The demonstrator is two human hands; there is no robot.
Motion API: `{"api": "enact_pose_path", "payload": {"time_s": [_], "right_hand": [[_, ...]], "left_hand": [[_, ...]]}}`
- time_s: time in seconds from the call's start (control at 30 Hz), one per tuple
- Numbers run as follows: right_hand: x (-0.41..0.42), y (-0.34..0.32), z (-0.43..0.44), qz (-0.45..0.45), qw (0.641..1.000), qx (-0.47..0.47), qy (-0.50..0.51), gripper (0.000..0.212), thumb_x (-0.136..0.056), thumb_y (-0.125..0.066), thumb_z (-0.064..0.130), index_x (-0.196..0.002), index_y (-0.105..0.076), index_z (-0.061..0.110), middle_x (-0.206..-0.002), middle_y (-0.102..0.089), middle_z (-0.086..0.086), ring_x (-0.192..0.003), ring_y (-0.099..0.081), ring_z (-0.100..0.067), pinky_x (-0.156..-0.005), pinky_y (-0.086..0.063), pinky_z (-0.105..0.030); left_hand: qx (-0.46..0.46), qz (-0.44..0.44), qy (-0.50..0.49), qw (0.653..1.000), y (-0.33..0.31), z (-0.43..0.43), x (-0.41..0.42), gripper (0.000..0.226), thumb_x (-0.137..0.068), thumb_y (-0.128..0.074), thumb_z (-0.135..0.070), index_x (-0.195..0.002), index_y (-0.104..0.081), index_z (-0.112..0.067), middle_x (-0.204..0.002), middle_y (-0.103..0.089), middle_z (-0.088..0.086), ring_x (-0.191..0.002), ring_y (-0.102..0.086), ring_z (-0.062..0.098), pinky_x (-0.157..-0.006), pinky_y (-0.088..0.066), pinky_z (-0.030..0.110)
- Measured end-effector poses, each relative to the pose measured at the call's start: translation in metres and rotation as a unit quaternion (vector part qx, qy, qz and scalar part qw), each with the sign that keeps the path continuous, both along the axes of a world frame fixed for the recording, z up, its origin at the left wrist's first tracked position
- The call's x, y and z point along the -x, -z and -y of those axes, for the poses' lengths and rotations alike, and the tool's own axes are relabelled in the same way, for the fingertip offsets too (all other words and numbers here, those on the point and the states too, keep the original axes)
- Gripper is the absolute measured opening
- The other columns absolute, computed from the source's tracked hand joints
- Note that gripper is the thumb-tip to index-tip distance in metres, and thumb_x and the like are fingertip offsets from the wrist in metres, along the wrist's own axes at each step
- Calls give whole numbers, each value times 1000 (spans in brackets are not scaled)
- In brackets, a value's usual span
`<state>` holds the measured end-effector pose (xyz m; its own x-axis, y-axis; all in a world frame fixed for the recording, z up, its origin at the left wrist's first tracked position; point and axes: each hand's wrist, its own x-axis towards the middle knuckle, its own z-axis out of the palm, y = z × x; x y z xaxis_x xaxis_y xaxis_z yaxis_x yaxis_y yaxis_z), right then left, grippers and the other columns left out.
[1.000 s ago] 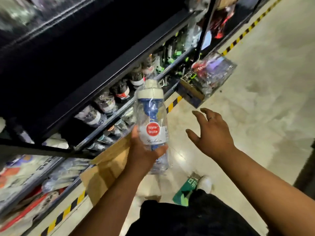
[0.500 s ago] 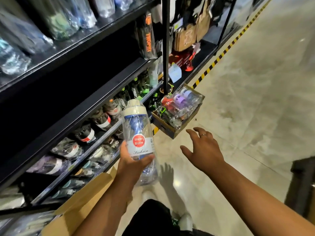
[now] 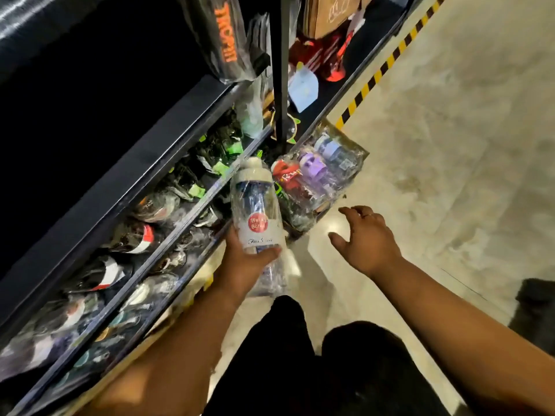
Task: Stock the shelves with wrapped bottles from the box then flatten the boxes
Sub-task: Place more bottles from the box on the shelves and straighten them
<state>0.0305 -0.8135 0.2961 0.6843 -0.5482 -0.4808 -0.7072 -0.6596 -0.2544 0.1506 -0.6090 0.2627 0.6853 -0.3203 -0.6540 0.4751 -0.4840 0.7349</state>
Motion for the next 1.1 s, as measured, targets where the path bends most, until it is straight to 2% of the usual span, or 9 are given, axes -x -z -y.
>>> {"api": "enact_pose_path", "payload": {"time_s": [0.17,0.3,0.4,0.47,0.57,0.73,0.83,0.93,1.1], "right_hand": [[-60,77,48,-12,999,-39,-7,64,-91,-61,41,-147,-39,19,-144,-41,-14,-128,-40,-40,-98,-42,-43],[-115,167,84,-25,998,-46,-32,72,-90,-59,45,-148,-34,11,-142,-40,-22,-126,-40,-44,-102,-38,-45],[-153,243,103,-41,995,-30,-86,86,-81,-46,61,-142,-39,1,-134,-46,-30,-122,-45,-46,-100,-39,-48],[-171,285,110,-70,993,-35,-89,86,-82,-54,60,-143,-34,3,-138,-41,-30,-125,-42,-47,-100,-40,-50],[-191,330,114,-111,990,-39,-83,85,-87,-62,53,-147,-25,5,-143,-38,-27,-130,-42,-45,-101,-41,-49],[-205,372,115,-141,986,-57,-66,110,-82,-71,51,-155,-4,5,-149,-39,-24,-134,-42,-41,-107,-40,-45],[-207,384,112,-134,989,-43,-53,118,-77,-76,49,-156,1,8,-144,-45,-23,-130,-46,-41,-104,-44,-46],[-207,390,115,-110,992,-42,-40,112,-75,-79,44,-155,-7,11,-137,-52,-19,-125,-51,-39,-98,-46,-45],[-200,368,123,-78,994,-75,-33,98,-75,-80,44,-148,-23,13,-133,-55,-16,-121,-54,-36,-95,-45,-40]], "left_hand": [[-59,-5,7,998,55,56,-39,111,-57,-94,-29,-147,-30,-24,-134,-55,-3,-118,-58,19,-104,-49,42],[-76,-22,-42,996,138,89,-57,122,-37,-90,-51,-144,-35,-29,-131,-61,-2,-114,-64,19,-100,-53,45],[-65,-34,-100,992,192,109,-59,107,-53,-93,-32,-142,-34,-25,-127,-61,-5,-105,-66,9,-93,-58,40],[-51,-43,-140,988,228,121,-58,90,-66,-90,-13,-137,-36,-20,-123,-61,-5,-98,-65,3,-87,-60,31],[-27,-49,-182,982,274,130,-56,109,-51,-92,-20,-145,-38,-6,-131,-61,17,-111,-68,29,-89,-59,47],[-65,-27,-194,979,308,142,-54,113,-59,-95,-21,-151,-29,-22,-140,-53,0,-121,-60,13,-98,-55,33],[-68,-27,-191,979,318,145,-55,105,-67,-91,-14,-150,-27,-24,-128,-49,-9,-112,-55,7,-87,-51,13],[-70,-34,-185,980,321,146,-58,102,-69,-90,-15,-150,-28,-24,-123,-47,-12,-99,-52,-1,-63,-41,-4],[-79,-22,-193,978,305,138,-60,96,-70,-89,-11,-148,-33,-18,-124,-52,-7,-93,-54,-8,-66,-40,-5]]}}
